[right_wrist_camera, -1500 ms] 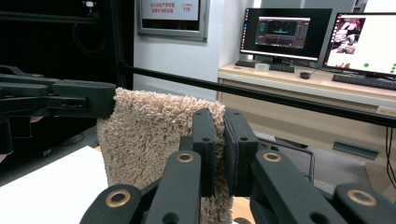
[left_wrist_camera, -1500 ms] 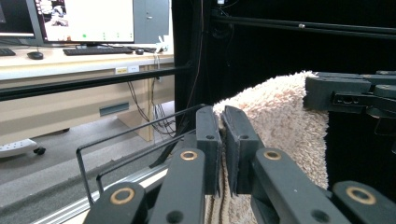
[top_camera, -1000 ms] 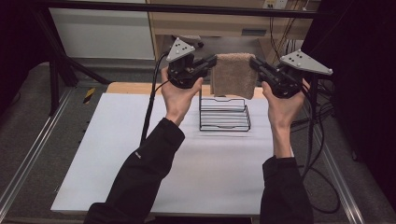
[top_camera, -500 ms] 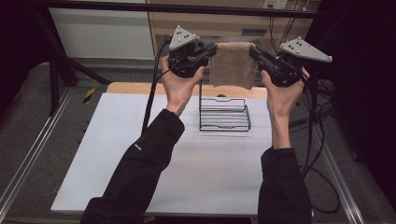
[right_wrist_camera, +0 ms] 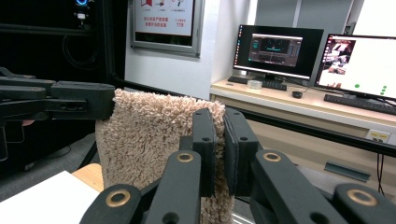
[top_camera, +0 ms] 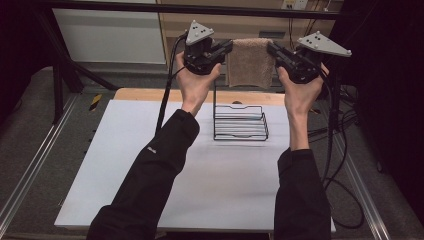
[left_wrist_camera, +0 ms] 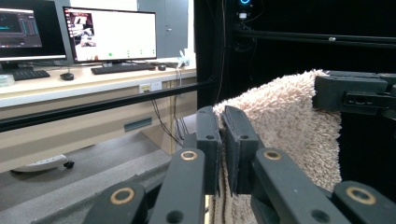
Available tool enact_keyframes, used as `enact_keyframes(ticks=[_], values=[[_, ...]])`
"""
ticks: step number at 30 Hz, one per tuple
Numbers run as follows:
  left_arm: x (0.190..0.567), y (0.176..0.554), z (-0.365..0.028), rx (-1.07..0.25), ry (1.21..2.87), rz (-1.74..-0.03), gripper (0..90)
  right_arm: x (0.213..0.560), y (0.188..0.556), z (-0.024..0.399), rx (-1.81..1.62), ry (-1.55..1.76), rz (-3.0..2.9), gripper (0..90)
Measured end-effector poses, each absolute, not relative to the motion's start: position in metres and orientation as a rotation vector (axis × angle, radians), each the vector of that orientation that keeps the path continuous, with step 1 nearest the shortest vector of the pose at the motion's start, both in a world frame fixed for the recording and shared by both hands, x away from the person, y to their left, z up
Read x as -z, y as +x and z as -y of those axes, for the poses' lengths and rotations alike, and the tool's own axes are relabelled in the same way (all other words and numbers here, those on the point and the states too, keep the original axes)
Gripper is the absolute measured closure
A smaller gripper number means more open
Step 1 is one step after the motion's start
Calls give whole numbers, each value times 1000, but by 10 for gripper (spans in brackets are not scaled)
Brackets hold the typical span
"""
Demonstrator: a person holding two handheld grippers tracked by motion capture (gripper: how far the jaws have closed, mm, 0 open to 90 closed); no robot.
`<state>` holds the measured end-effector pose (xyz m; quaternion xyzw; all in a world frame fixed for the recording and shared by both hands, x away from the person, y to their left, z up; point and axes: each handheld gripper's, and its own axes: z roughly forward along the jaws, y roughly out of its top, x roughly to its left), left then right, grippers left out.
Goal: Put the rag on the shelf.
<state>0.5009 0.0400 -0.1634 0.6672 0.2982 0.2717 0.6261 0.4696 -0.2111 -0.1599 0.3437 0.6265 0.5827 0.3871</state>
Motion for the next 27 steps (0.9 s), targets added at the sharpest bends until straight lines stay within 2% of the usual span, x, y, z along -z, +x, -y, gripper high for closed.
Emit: enact_keyframes(ticks=[15,27], values=[[175,520,-44,-656,1547,-703,849,172,498,206,-1490,879,-1614,845],[186,526,-41,-659,1574,-693,849,179,505,209,-1462,861,-1643,845]])
